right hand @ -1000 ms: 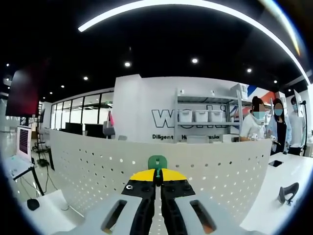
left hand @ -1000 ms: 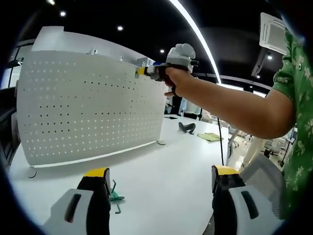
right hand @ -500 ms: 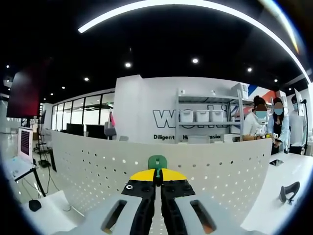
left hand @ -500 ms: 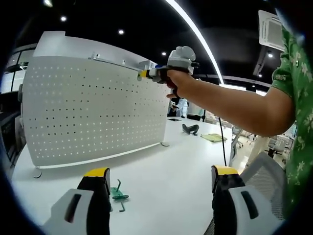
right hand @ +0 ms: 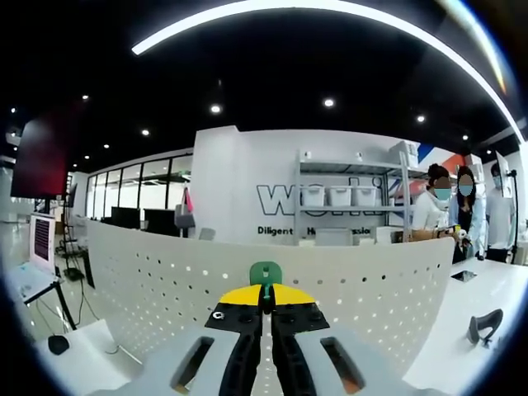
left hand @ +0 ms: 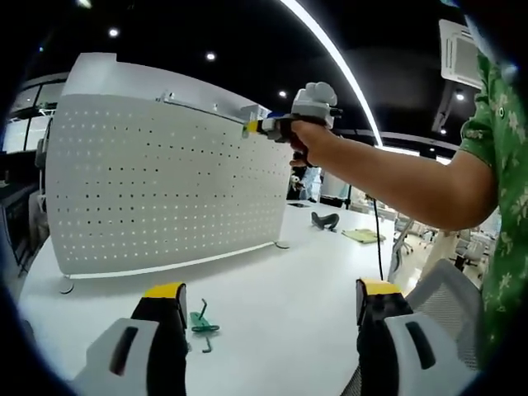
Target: Insert the hook assembly into the mounting plate slot until the hook locks in place.
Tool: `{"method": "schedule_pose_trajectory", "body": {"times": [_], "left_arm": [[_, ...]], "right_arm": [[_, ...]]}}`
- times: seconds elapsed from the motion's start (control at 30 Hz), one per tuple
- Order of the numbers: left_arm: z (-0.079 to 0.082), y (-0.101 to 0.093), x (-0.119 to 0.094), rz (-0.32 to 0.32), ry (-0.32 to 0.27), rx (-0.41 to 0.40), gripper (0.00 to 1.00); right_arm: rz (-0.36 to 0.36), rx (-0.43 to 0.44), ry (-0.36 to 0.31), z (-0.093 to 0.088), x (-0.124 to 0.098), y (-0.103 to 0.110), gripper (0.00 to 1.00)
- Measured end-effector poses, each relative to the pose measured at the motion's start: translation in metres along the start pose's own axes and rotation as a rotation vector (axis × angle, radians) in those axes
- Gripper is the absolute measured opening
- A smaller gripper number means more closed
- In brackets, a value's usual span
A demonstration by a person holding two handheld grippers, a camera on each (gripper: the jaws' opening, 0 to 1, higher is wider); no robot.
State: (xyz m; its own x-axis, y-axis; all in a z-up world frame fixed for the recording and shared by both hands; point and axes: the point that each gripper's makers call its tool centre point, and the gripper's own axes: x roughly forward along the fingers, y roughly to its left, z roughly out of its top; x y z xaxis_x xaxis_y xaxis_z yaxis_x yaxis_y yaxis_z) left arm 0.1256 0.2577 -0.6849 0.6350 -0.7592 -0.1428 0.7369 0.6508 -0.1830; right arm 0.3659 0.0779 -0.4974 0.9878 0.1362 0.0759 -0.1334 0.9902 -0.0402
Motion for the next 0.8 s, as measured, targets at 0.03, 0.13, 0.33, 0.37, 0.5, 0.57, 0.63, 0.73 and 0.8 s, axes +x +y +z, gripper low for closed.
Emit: {"method": "schedule_pose_trajectory", "body": {"times": [0.03, 0.13, 0.33, 0.37, 0.5, 0.57, 0.63, 0.73, 0.8], "left_arm": [[-0.002, -0.001, -0.002, 0.006, -0.001, -0.004, 0.86], [-0.004, -0.004, -0.002, 0.005, 0.0, -0.007, 0.86], [0.001, -0.006, -0.001, 0.013, -0.014, -0.007, 0.86], [0.003, -0.006, -0.001, 0.016, -0.017, -0.008, 0.86], [0.005, -0.006, -0.002, 0.027, -0.017, 0.004, 0.86], [0.007, -0.006, -0.002, 0.03, -0.021, 0.009, 0.86], [0.008, -0.005, -0.002, 0.035, -0.02, 0.008, 0.86], [0.008, -0.005, -0.002, 0.04, -0.015, 0.008, 0.86], [0.009, -0.004, -0.003, 0.04, -0.014, 0.008, 0.86]], "right_arm": [[0.001, -0.003, 0.004, 0.0, 0.0, 0.0, 0.01], [0.003, -0.001, 0.004, 0.0, 0.0, -0.002, 0.01], [0.008, 0.002, 0.001, 0.002, -0.002, -0.003, 0.01], [0.008, 0.003, 0.001, 0.002, -0.003, -0.004, 0.01], [0.013, 0.007, -0.005, 0.006, -0.004, -0.003, 0.01], [0.018, 0.01, -0.006, 0.008, -0.003, -0.003, 0.01], [0.021, 0.011, -0.005, 0.008, -0.003, -0.002, 0.01], [0.025, 0.009, -0.001, 0.008, -0.001, -0.001, 0.01], [0.032, -0.004, 0.006, 0.01, 0.001, 0.002, 0.01]]}}
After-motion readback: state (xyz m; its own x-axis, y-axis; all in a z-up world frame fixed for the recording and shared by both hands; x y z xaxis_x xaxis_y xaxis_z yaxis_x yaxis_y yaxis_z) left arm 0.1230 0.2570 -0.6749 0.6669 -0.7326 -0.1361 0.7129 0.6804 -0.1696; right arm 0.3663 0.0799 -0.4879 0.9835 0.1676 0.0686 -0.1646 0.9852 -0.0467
